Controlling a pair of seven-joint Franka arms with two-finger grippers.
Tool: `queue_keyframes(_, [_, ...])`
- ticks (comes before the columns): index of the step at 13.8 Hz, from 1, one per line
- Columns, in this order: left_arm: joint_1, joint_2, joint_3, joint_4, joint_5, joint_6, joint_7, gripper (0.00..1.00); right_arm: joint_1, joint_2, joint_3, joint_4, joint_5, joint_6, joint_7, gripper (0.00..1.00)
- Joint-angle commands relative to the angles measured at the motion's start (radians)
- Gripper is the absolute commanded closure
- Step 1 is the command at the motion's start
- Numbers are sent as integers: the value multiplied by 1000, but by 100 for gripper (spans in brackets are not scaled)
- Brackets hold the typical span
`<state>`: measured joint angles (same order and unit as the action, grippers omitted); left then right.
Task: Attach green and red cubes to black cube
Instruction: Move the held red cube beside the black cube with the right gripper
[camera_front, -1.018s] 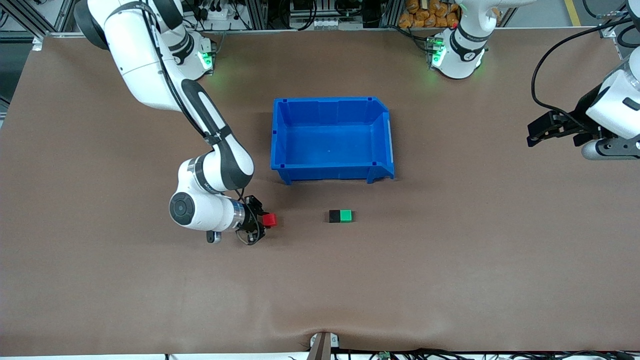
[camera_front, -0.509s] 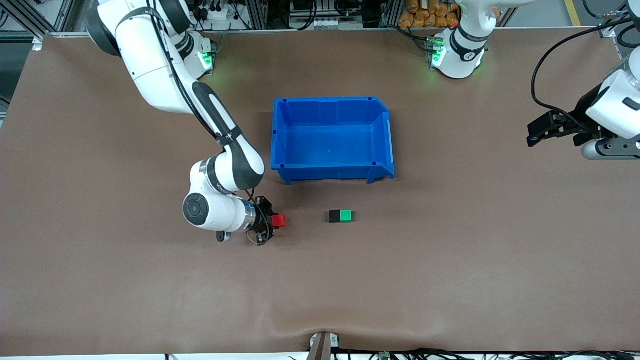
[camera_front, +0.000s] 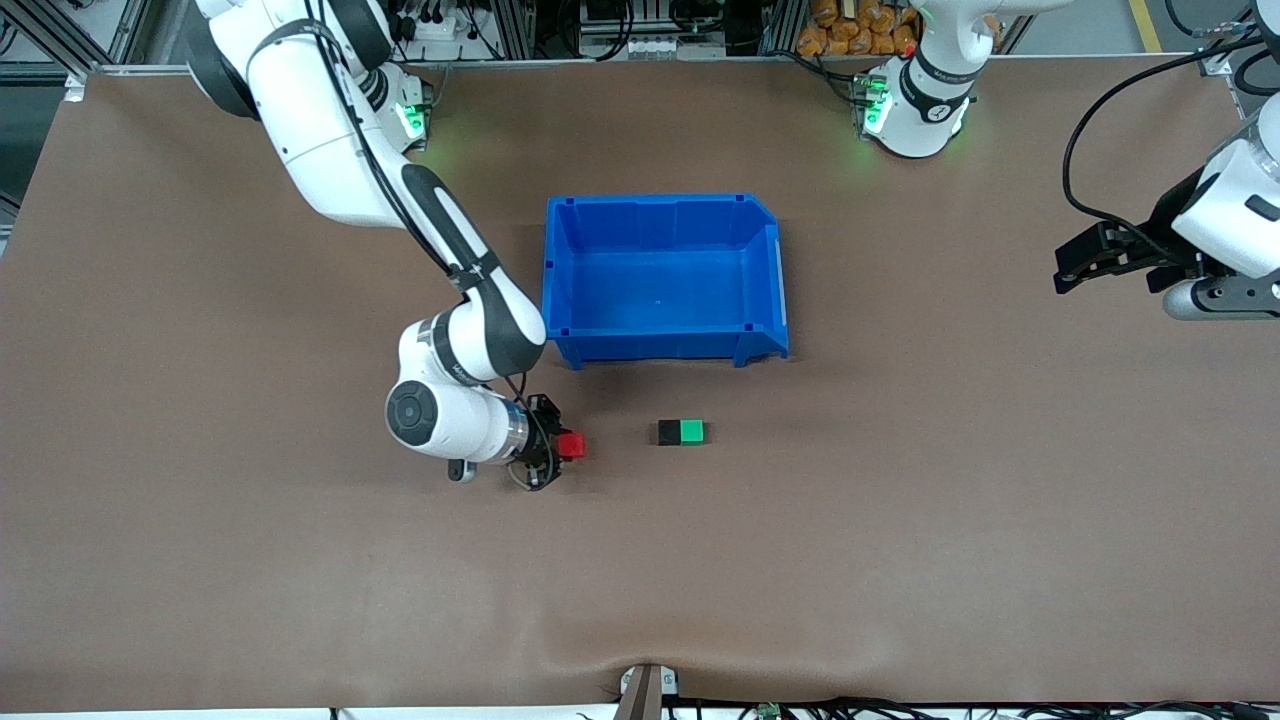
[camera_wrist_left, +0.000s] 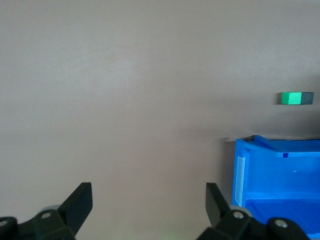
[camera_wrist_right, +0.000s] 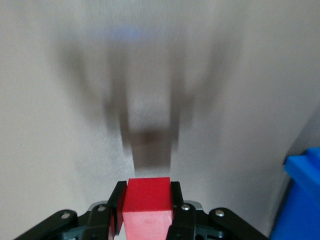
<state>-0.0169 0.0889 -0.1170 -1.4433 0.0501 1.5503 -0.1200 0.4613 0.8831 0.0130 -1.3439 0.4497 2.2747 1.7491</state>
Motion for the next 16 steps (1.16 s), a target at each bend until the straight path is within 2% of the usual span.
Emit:
queue_keyframes(1, [0,-5,-4,1,7,-4,-12,0,25,43,-7,51,17,11,36,100])
queue_keyframes(9, [2,-5,-4,1,7,-4,-12,0,62,79,-7,110,17,20,127,100])
queue_keyframes(16, [0,-5,-4,1,7,-4,-12,0,88,88,-7,121,17,46,177,100])
